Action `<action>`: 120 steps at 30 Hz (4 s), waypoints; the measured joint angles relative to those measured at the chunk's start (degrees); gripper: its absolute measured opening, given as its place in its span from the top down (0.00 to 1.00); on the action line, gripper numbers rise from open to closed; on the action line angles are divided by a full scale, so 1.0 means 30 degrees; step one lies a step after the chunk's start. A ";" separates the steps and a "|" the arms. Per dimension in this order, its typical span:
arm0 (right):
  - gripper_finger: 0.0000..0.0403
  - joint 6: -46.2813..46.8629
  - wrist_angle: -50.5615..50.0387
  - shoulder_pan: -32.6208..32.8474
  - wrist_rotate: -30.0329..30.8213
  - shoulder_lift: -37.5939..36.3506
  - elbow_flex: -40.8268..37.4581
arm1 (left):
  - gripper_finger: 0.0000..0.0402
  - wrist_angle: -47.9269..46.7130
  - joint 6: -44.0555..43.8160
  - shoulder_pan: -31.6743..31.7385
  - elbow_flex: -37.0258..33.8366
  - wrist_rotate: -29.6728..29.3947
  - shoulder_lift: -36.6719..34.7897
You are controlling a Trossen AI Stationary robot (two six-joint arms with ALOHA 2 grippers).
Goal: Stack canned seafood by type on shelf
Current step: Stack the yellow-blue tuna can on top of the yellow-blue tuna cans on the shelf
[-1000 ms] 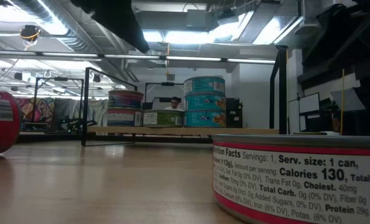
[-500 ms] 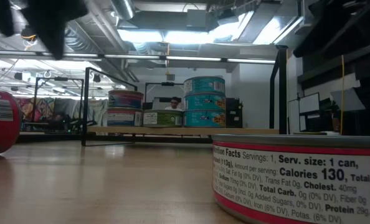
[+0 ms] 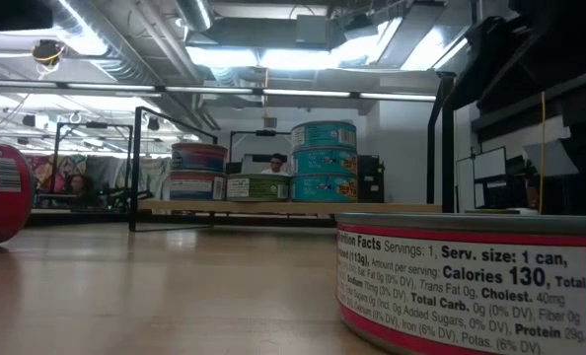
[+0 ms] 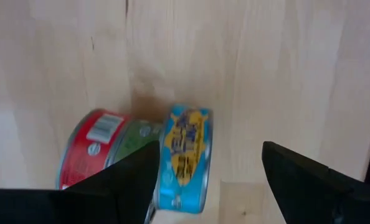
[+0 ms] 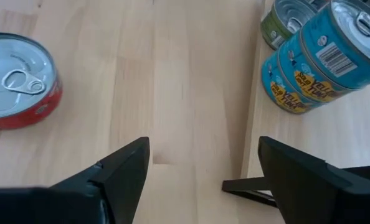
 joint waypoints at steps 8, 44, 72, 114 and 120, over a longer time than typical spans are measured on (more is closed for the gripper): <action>0.25 -0.0109 -0.0015 -0.0072 -0.0155 0.0000 0.0000 | 0.31 -0.0437 -0.0073 -0.0298 -0.1177 0.0014 0.0000; 0.26 -0.0131 -0.0007 -0.0072 -0.0126 0.0000 0.0000 | 0.64 0.1424 0.0482 -0.0298 -0.1829 -0.0337 0.0000; 0.26 -0.0131 -0.0007 -0.0072 -0.0133 0.0000 -0.0007 | 0.63 0.9123 0.6988 0.3981 -0.1829 -0.9021 0.0022; 0.26 -0.0131 0.0000 -0.0072 -0.0140 0.0000 -0.0007 | 0.61 1.7977 2.6434 1.0495 -0.0539 -1.4034 0.0015; 0.26 -0.0131 0.0000 -0.0072 -0.0140 0.0000 -0.0007 | 0.60 1.8044 2.6456 1.0648 -0.0539 -1.3271 0.0188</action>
